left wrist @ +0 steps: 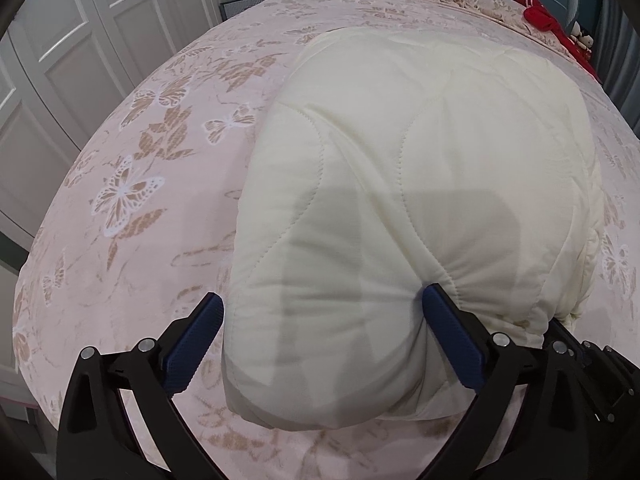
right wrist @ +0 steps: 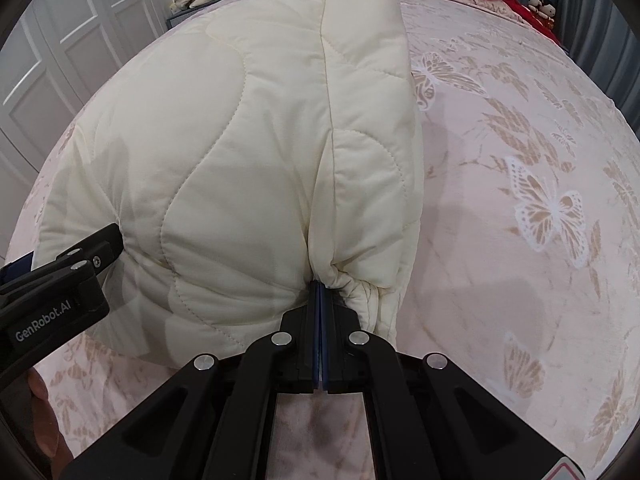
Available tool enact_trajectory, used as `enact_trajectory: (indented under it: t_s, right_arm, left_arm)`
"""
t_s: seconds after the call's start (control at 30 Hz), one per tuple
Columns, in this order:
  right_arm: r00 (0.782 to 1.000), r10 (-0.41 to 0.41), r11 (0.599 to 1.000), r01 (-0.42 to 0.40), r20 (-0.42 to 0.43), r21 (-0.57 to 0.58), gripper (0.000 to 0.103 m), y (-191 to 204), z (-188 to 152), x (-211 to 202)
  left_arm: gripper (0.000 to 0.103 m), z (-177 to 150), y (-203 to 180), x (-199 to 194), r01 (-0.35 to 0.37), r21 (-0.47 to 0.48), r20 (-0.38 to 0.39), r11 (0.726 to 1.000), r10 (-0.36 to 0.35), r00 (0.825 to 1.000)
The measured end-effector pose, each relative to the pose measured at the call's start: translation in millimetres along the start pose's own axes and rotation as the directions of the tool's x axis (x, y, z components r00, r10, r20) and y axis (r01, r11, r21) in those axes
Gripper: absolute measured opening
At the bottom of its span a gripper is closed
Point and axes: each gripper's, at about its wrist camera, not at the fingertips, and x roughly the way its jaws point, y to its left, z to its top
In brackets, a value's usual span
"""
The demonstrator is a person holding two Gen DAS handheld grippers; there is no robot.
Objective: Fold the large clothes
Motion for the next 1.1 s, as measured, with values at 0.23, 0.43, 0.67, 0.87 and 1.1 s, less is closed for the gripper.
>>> enact_trajectory:
  t_s: [0.23,0.43,0.67,0.87,1.1]
  right_arm:
    - [1.000,0.006,1.000,-0.006,0.000,0.009,0.000,-1,-2,1]
    - [1.000,-0.009,1.000,0.009,-0.017,-0.003,0.000,0,2,1]
    - [0.999,-0.013,1.000,0.012,-0.037,-0.020,0.000,2,8,-11]
    - [1.000,-0.017,1.000,0.016,-0.025,-0.026,0.000,4,7,-33]
    - [0.999,-0.015,0.999,0.015,0.030,-0.029,0.000,5,9,-64]
  left_arm:
    - [0.098,-1,-1,0,-0.020,0.009,0.013,1.000,0.020,1.000]
    - [0.098,0,-1,-1,-0.039,0.016,0.008,0.999,0.039,0.999]
    - [0.098,8,10,-7,0.003,0.009,-0.016,1.000,-0.003,1.000]
    - [0.097,9,13,-28,-0.014,0.052,-0.003,0.999,0.014,1.000]
    - [0.093,8,20,-60,-0.035,0.069,0.065,0.997,0.030,0.997]
